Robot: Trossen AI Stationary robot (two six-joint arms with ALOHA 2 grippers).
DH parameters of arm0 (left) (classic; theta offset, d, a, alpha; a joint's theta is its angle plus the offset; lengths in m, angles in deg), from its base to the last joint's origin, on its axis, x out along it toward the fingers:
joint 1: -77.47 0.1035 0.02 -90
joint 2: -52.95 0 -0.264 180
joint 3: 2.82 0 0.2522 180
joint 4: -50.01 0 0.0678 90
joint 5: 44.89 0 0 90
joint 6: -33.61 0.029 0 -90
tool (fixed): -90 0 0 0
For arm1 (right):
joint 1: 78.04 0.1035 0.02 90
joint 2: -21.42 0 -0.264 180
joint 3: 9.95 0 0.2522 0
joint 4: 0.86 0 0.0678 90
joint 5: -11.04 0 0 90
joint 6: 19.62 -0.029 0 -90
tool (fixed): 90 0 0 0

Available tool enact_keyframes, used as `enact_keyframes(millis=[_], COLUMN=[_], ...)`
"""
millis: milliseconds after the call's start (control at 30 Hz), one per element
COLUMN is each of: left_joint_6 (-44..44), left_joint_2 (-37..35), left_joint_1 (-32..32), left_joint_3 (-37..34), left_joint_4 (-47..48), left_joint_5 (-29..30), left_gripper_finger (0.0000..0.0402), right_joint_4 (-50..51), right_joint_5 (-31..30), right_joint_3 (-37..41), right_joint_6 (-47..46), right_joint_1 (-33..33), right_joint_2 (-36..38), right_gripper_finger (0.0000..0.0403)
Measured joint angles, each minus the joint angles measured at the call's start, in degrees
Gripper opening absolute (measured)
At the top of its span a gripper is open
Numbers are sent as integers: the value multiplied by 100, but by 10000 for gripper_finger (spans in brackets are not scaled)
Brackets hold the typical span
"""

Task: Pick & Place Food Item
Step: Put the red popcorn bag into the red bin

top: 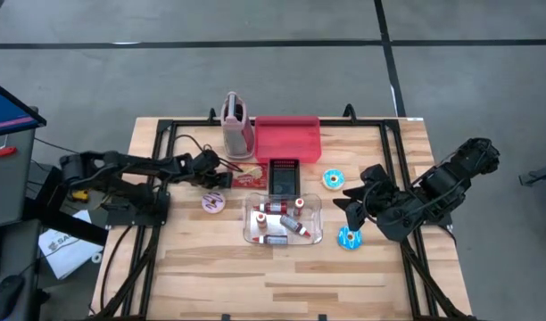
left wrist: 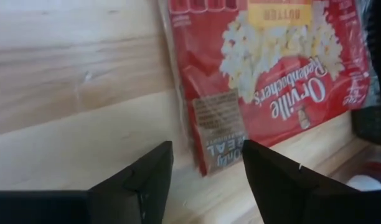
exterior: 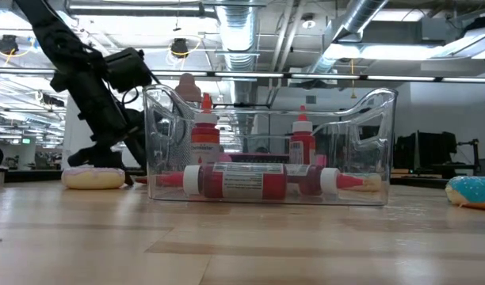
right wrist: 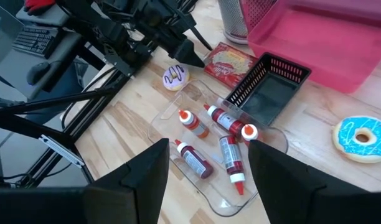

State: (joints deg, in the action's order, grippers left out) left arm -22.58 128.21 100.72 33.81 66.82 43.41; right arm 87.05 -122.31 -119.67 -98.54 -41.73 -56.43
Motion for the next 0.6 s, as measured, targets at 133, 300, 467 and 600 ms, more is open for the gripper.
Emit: enact_keyframes(millis=[133,300,467,600], left_joint_6=[1,4,86,83], left_joint_2=[22,134,52,-185], left_joint_1=[57,57,52,52], left_joint_3=[-13,-11,-13,-13], left_joint_4=[-93,-91,-203,-414], left_joint_5=[-7,-31,-169,-164], left_gripper_finger=[159,85,9,1], right_joint_4=[-2,0,1,0], right_joint_5=[19,17,15,15], right_joint_3=[0,0,0,0], right_joint_6=[-60,-65,-65,-67], right_joint_1=[46,48,48,48], right_joint_2=[0,0,0,0], right_gripper_finger=[212,212,212,212])
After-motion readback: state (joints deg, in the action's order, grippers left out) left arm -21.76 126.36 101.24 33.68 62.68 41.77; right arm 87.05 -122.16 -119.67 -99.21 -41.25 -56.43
